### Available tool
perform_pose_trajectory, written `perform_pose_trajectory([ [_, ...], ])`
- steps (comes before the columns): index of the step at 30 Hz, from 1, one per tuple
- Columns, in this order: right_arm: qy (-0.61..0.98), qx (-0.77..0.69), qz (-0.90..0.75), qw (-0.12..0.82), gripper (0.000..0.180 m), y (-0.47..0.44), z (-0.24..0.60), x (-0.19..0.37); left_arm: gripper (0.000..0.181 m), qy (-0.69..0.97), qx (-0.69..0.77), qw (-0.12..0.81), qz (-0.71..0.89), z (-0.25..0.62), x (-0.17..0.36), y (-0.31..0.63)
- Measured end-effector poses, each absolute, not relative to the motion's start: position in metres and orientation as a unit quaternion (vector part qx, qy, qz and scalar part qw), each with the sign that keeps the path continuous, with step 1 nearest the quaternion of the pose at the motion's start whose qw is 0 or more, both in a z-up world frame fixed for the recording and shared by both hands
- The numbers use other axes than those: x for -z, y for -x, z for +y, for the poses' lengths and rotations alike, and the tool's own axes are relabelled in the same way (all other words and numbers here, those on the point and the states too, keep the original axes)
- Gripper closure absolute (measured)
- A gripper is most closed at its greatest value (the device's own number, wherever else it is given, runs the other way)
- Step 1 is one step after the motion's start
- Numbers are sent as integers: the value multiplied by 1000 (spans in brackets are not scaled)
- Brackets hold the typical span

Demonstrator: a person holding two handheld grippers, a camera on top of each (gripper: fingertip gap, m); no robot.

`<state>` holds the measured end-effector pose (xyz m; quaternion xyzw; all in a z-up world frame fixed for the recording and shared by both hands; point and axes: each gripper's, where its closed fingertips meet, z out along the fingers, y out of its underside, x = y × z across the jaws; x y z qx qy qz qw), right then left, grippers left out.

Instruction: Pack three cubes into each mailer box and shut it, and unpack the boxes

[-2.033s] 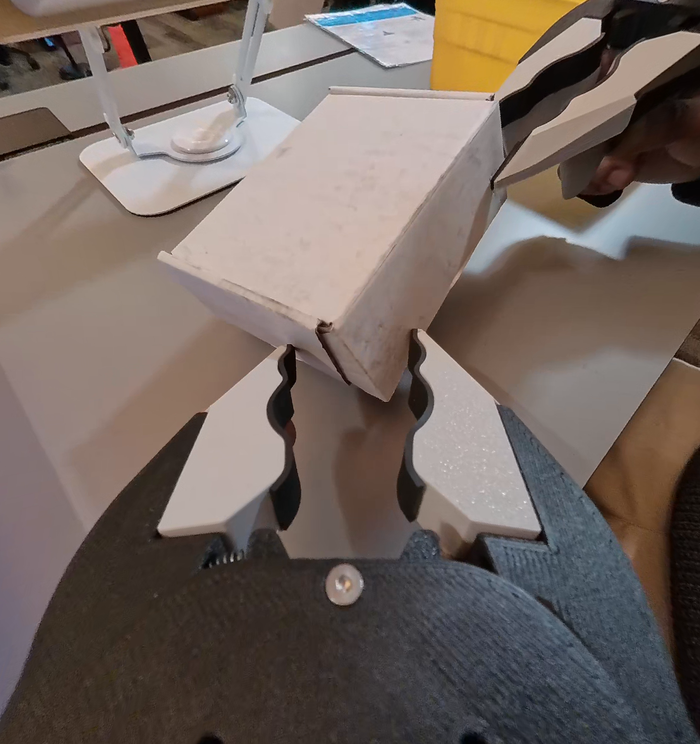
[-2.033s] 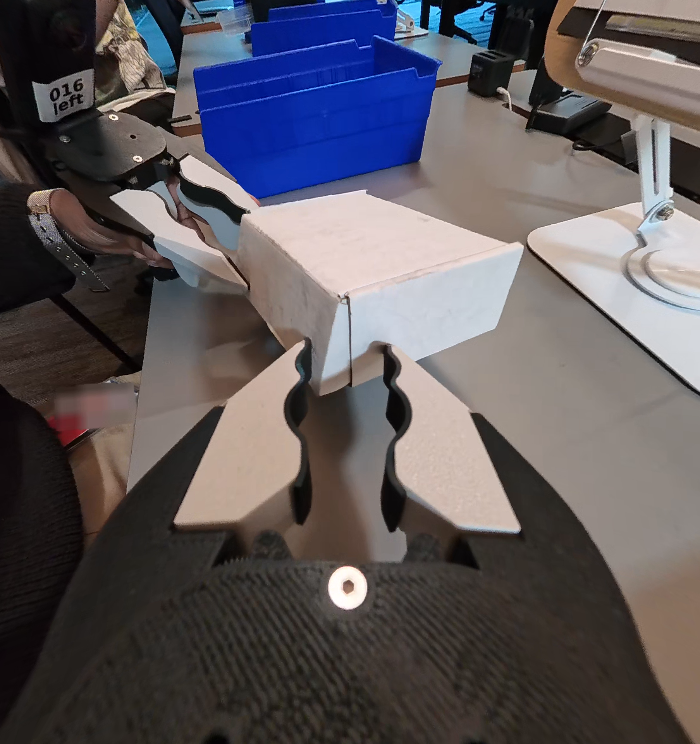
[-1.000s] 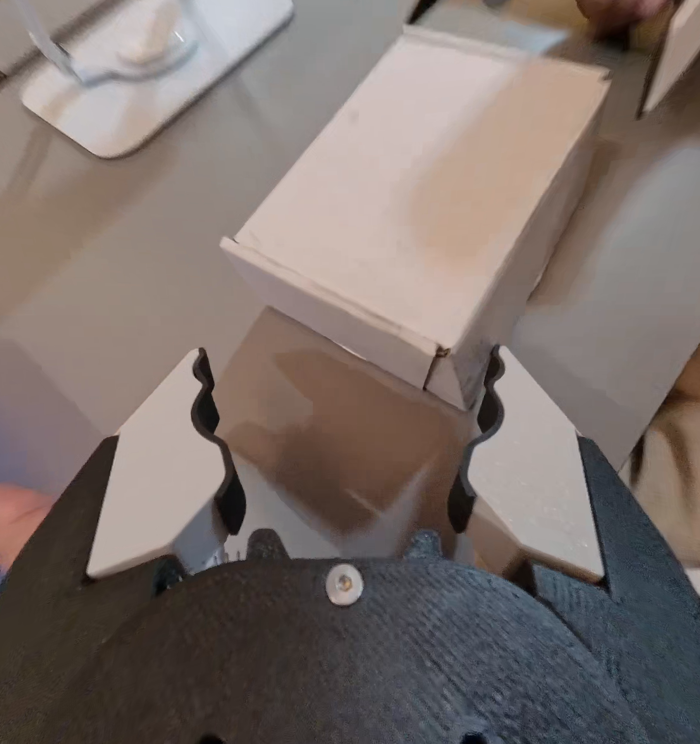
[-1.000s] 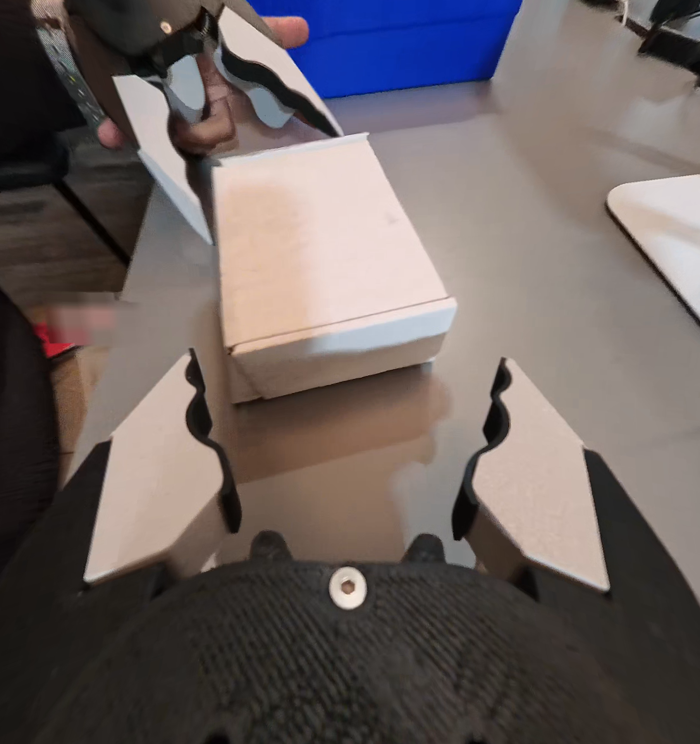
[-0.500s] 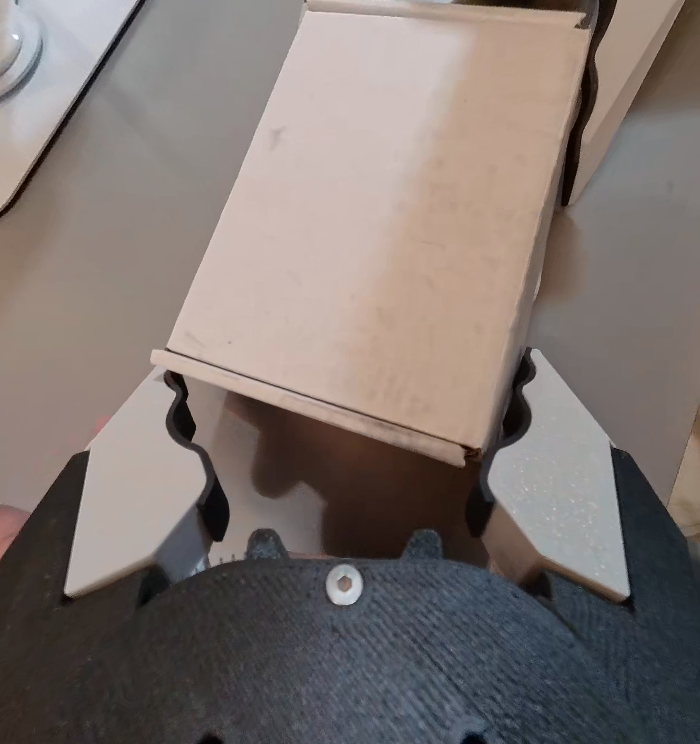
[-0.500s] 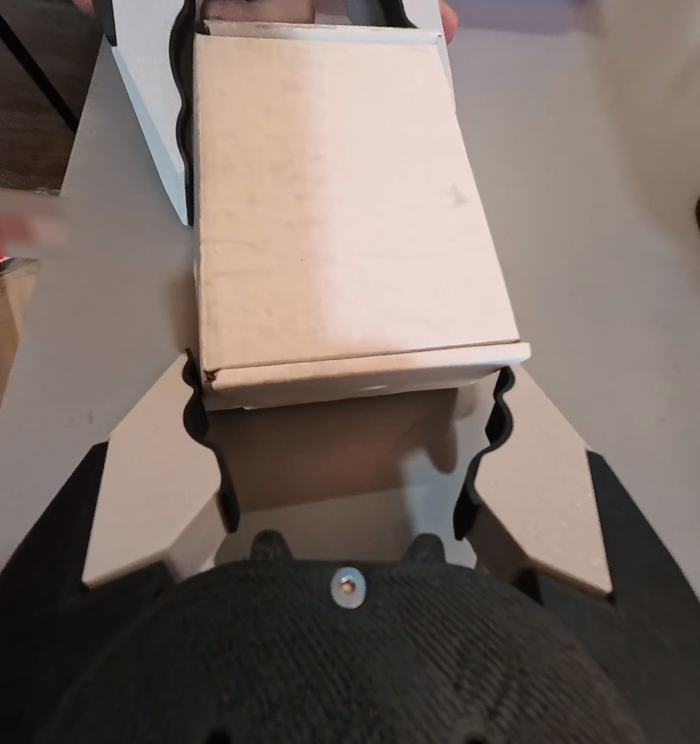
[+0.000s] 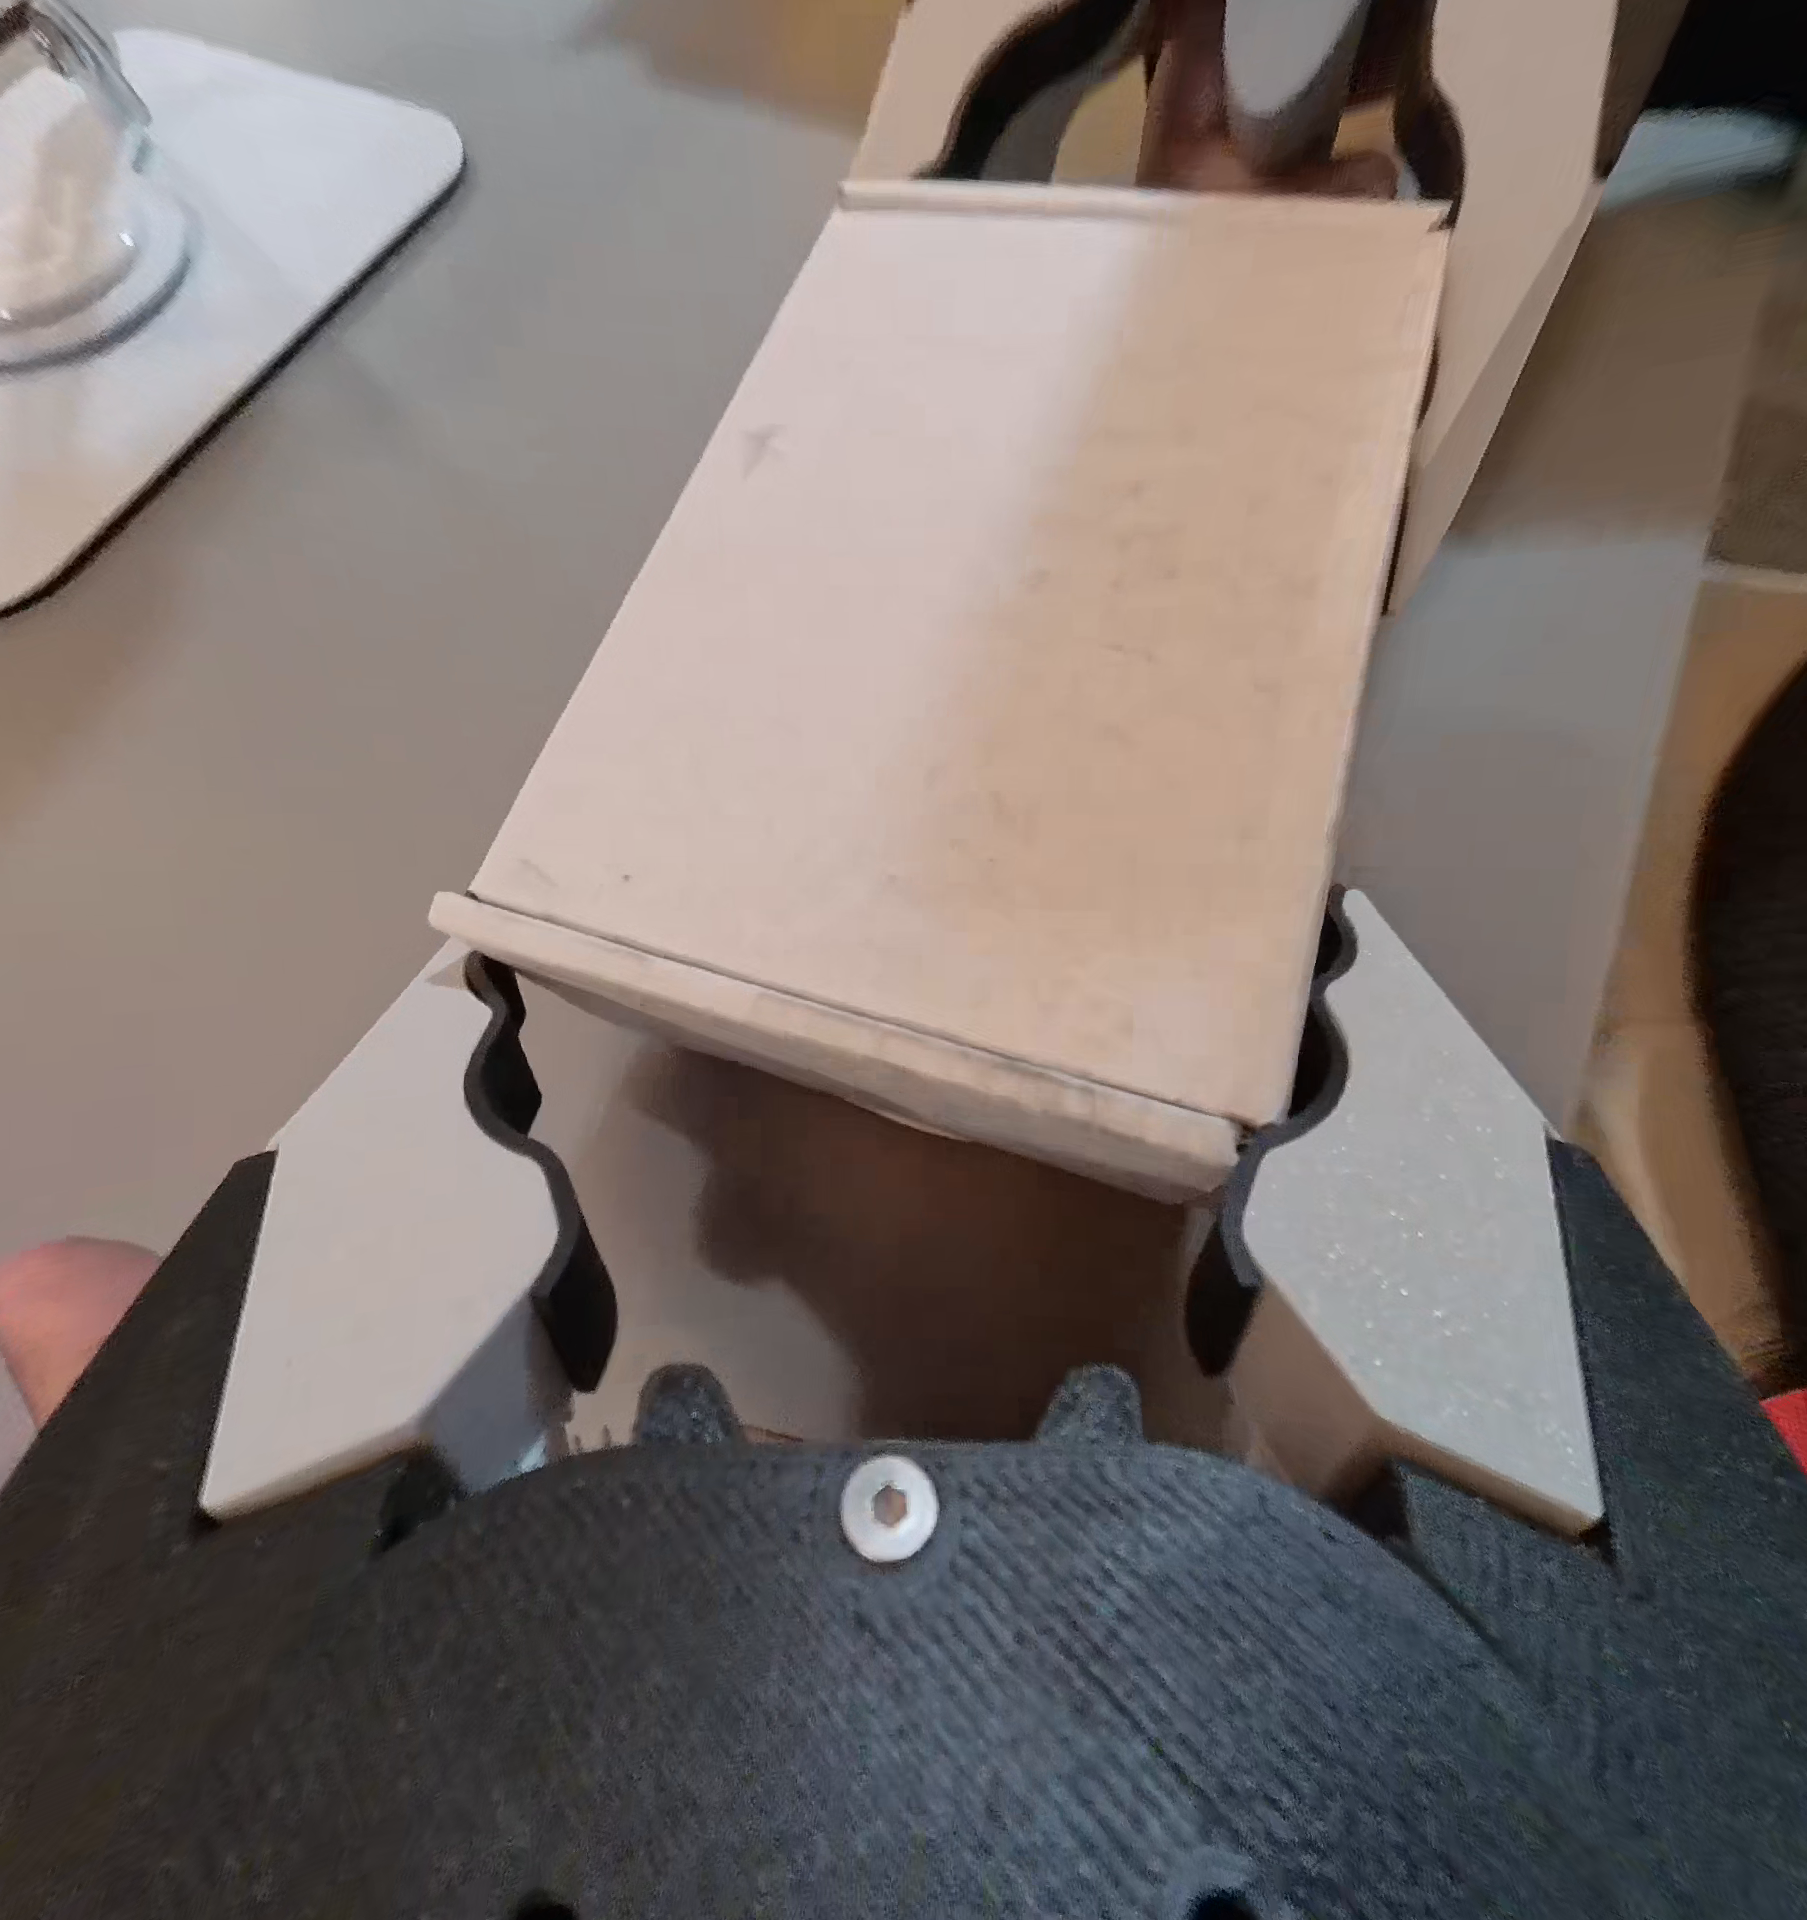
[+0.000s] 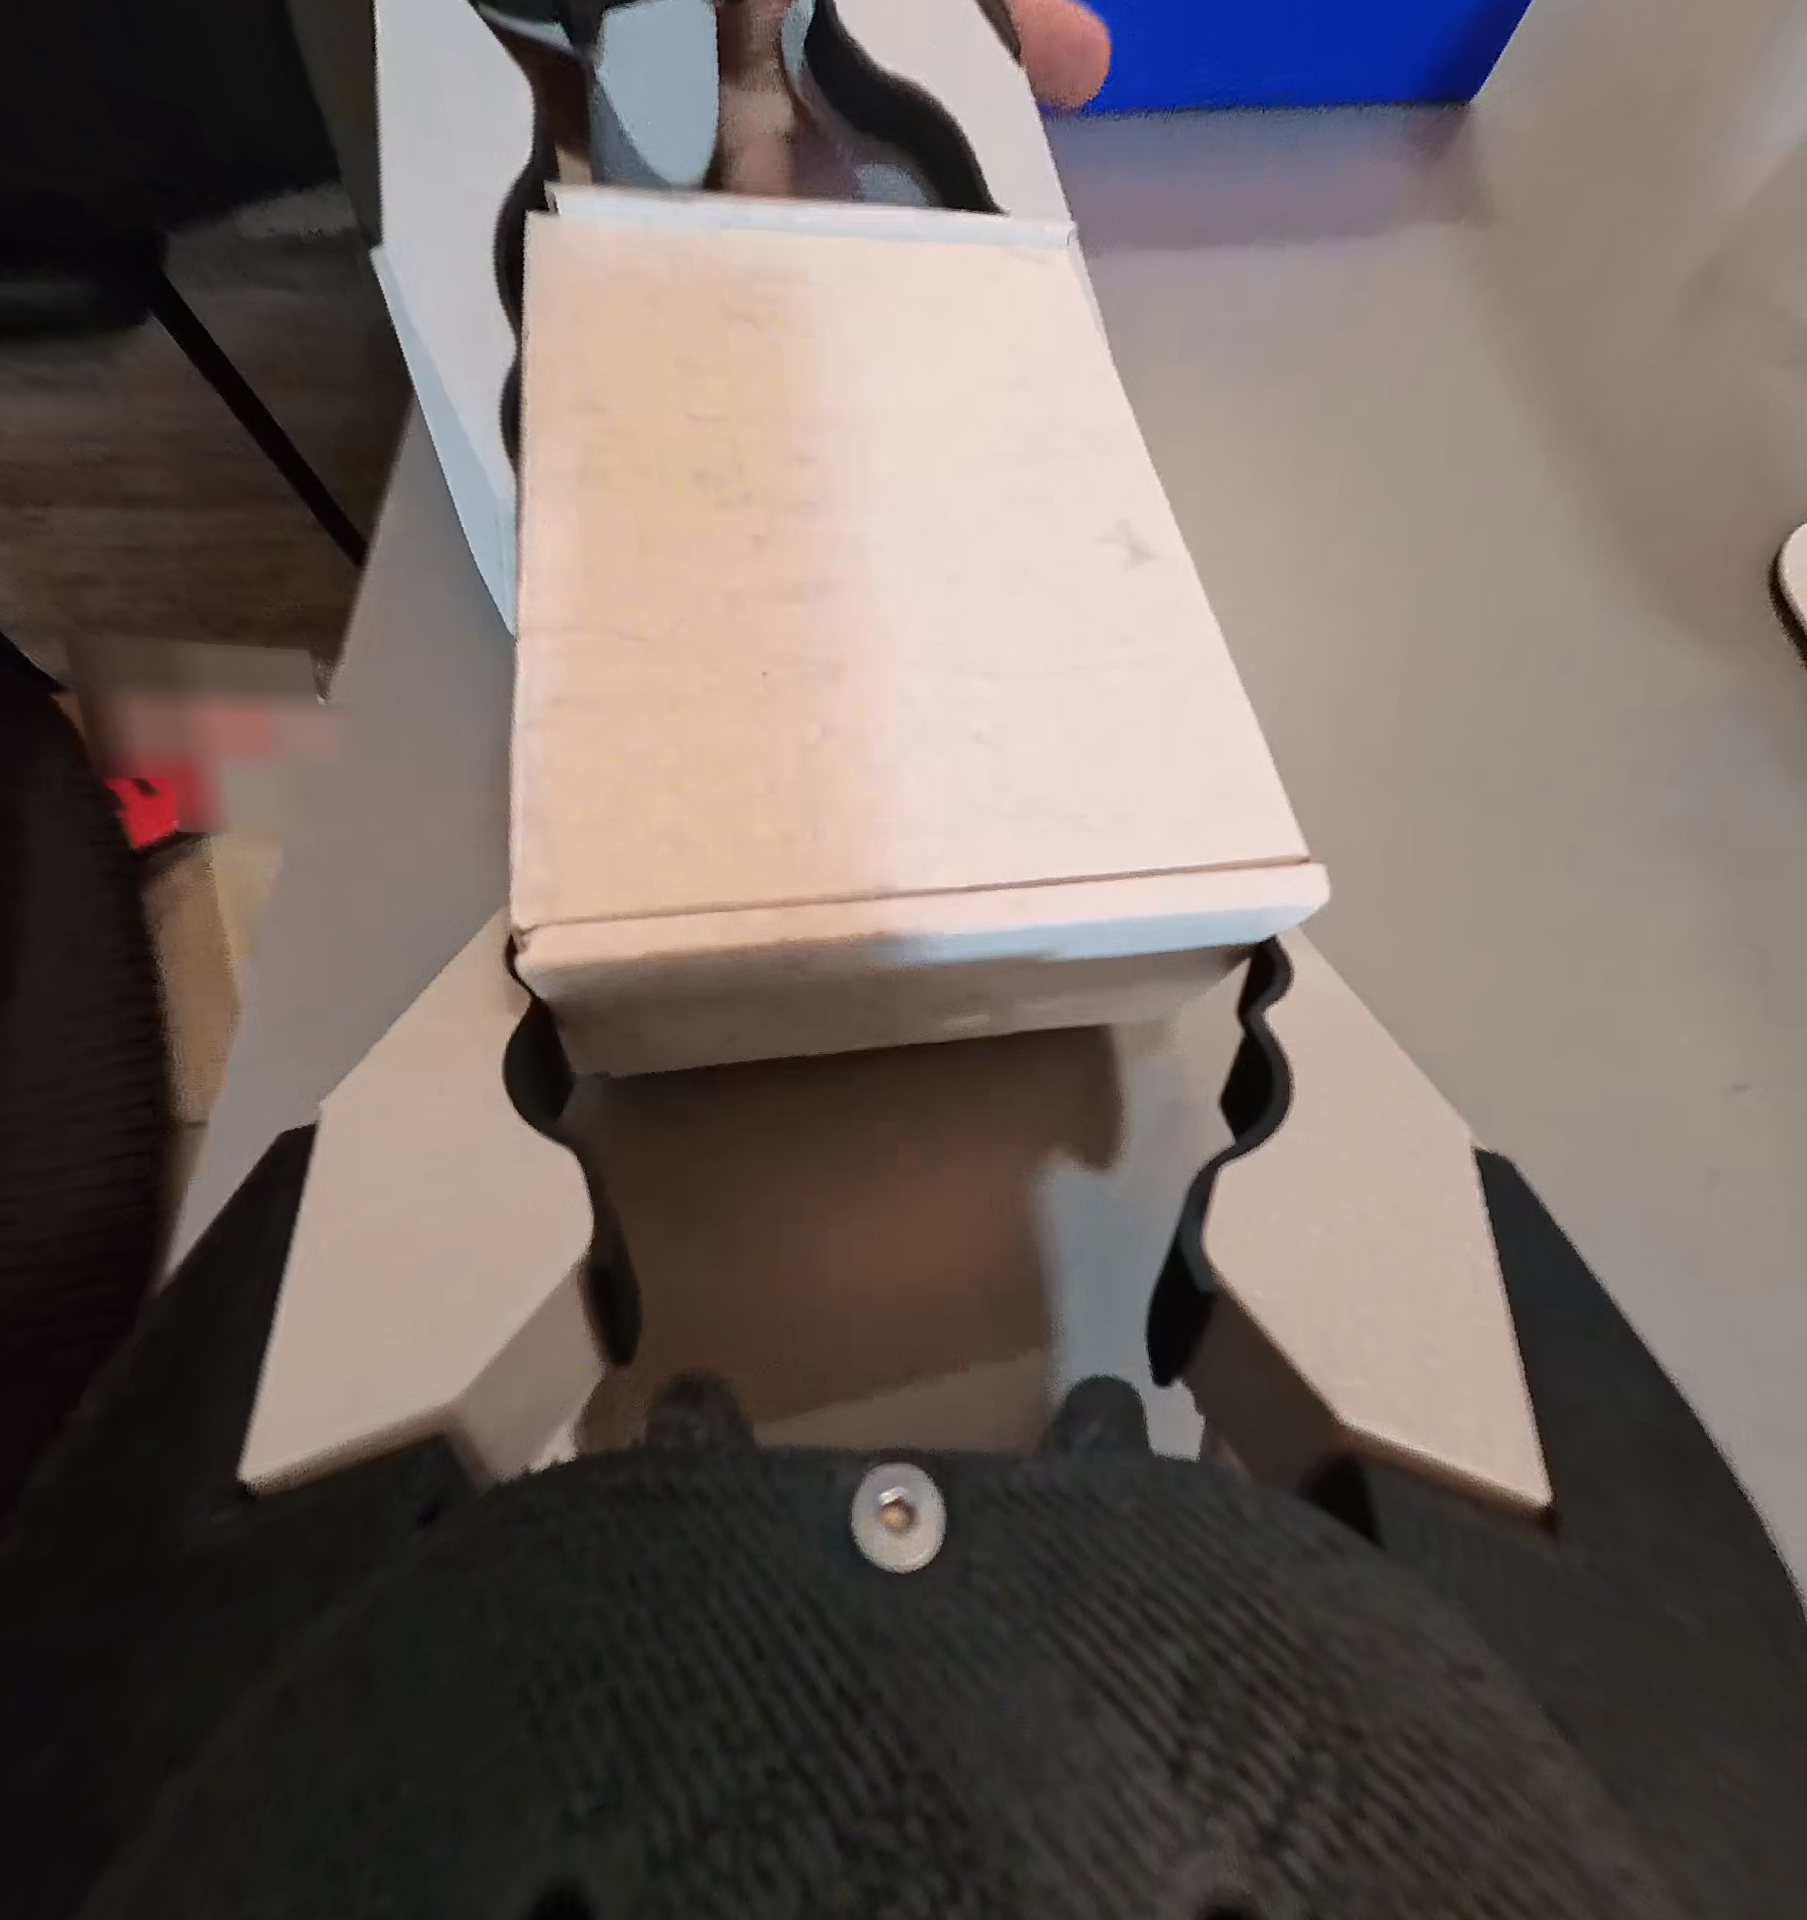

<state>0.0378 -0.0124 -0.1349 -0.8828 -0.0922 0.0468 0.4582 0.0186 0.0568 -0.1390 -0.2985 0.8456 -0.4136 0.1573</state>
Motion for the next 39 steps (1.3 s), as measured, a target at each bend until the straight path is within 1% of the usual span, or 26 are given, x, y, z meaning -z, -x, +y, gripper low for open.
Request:
perform_pose_trajectory([
  [7, 871, -102, -64, 477, 49, -29, -15, 122, 39, 317, 475, 139, 809, 49, 110, -15],
  [12, 834, -134, -25, 535, 49, -30, -20, 94, 36, 330, 563, 142, 745, 35, 76, -21],
  [14, 816, -153, -9, 557, 49, -31, -24, 81, 34, 330, 575, 150, 733, 28, 70, -21],
  [19, 776, -199, 24, 598, 51, -35, -35, 59, 30, 353, 569, 155, 726, 10, 76, -15],
  [23, 758, -223, 34, 612, 52, -36, -38, 51, 29, 369, 590, 145, 704, 3, 73, -13],
  [29, 760, -220, 38, 611, 52, -31, -39, 54, 33, 364, 593, 149, 702, 6, 71, -12],
  [34, 748, -260, 102, 603, 51, -33, -41, 68, 35, 399, 583, 84, 703, 3, 87, -12],
  [39, 756, -222, 123, 603, 62, -49, -43, 74, 36, 428, 568, 81, 698, 8, 95, -19],
])
